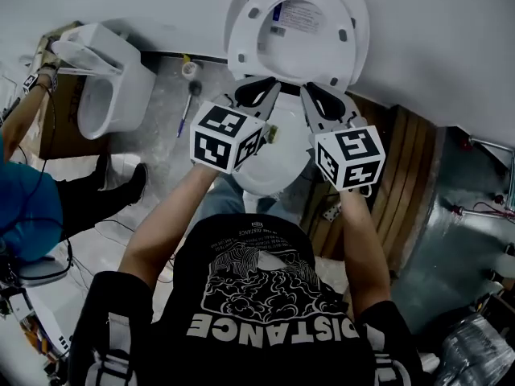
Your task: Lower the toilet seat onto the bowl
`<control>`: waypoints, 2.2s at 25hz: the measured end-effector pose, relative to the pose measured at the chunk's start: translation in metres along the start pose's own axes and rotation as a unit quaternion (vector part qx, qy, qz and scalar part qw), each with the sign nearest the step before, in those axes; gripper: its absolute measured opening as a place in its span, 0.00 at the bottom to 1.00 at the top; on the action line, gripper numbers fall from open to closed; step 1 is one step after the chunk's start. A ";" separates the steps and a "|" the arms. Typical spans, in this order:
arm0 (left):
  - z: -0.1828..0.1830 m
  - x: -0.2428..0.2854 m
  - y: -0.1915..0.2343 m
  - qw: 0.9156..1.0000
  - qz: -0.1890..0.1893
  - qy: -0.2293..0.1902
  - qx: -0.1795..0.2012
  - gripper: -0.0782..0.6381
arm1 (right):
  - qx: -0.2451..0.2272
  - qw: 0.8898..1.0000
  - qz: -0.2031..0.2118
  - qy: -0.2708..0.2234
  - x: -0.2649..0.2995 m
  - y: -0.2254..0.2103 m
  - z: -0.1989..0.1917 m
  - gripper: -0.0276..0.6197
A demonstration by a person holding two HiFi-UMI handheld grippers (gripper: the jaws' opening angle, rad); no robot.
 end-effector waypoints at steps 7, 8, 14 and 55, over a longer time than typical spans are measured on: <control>0.028 0.033 0.046 0.999 -0.019 -0.011 0.029 0.13 | -0.038 0.998 -0.043 0.024 0.033 -0.033 0.015 0.08; 0.032 0.038 0.053 0.999 -0.023 -0.009 0.033 0.13 | -0.043 0.997 -0.050 0.027 0.037 -0.036 0.018 0.08; 0.055 0.076 0.096 0.997 -0.041 0.005 0.069 0.25 | -0.066 0.994 -0.080 0.043 0.066 -0.062 0.034 0.23; 0.070 0.186 0.149 0.971 0.098 0.063 0.209 0.54 | -0.230 0.942 -0.205 0.133 0.170 -0.148 0.046 0.47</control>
Point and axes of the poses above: the fingertips, and each gripper's own axes: x forward along the fingers, y to its left, z out of its top, the point moved 9 cm from there along -x, backward along the fingers, and after that the axes turned 6 degrees about -y, right-handed, at the moved point
